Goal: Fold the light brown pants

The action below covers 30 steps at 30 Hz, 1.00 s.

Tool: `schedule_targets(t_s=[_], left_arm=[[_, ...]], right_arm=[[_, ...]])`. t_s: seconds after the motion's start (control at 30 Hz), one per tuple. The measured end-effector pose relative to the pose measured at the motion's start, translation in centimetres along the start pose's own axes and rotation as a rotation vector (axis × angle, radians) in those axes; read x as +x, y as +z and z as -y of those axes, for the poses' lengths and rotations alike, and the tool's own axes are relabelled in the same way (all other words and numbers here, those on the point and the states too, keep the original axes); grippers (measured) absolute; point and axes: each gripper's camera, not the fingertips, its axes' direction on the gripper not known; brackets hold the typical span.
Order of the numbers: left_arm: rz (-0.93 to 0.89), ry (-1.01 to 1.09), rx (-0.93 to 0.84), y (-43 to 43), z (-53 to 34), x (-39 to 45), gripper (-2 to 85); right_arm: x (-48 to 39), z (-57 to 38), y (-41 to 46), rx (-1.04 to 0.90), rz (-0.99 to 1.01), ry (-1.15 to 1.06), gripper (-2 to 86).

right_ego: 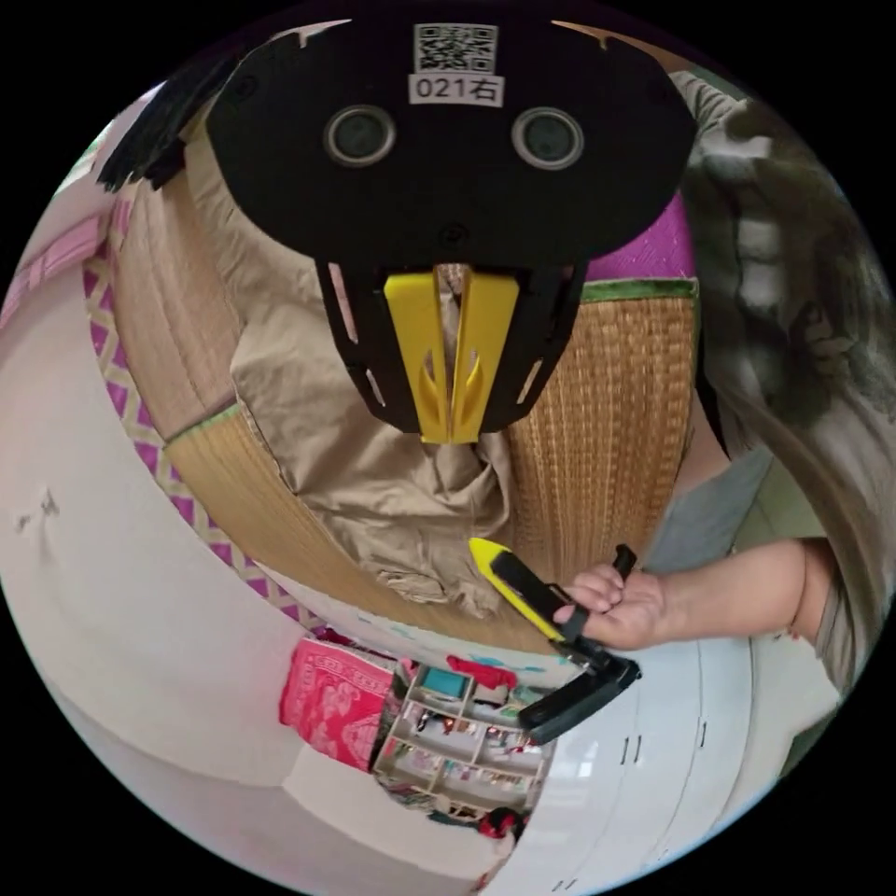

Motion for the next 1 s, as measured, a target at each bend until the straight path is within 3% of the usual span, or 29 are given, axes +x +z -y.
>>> schedule_targets(t_s=[0.13,0.23,0.4,0.53,0.67,0.77,0.9,1.0], left_arm=[[-0.034,-0.119,-0.207,5.6,0.2,-3.5,-0.9],[-0.1,-0.234,-0.211,5.5,-2.6,-5.8,-0.9],[-0.107,-0.289,-0.21,3.1,-6.9,-6.4,-1.0],[-0.12,-0.318,-0.149,0.8,-10.6,-6.4,-1.0],[-0.12,-0.242,-0.004,-2.2,-12.0,-4.2,-1.0],[-0.134,-0.241,0.063,-3.6,-12.7,-3.3,-1.0],[-0.221,-0.318,0.126,-3.8,-15.3,-4.1,-1.0],[-0.197,-0.345,0.141,-4.1,-17.5,-3.9,-1.0]], right_arm=[[-1.8,3.7,3.9,-0.098,-0.055,-0.105,4.3],[-1.6,4.4,6.3,-0.161,-0.026,-0.094,-0.1],[-0.5,3.2,1.0,0.014,0.028,0.027,-0.6],[-2.2,1.5,2.9,-0.08,0.087,-0.022,-0.4],[-2.2,2.3,-1.7,0.009,0.017,0.076,0.0],[-3.8,3.8,-3.7,0.104,0.04,0.031,1.8],[-6.3,6.7,-0.6,0.001,-0.002,-0.036,5.5],[-7.1,8.0,2.3,-0.073,-0.014,-0.005,1.1]])
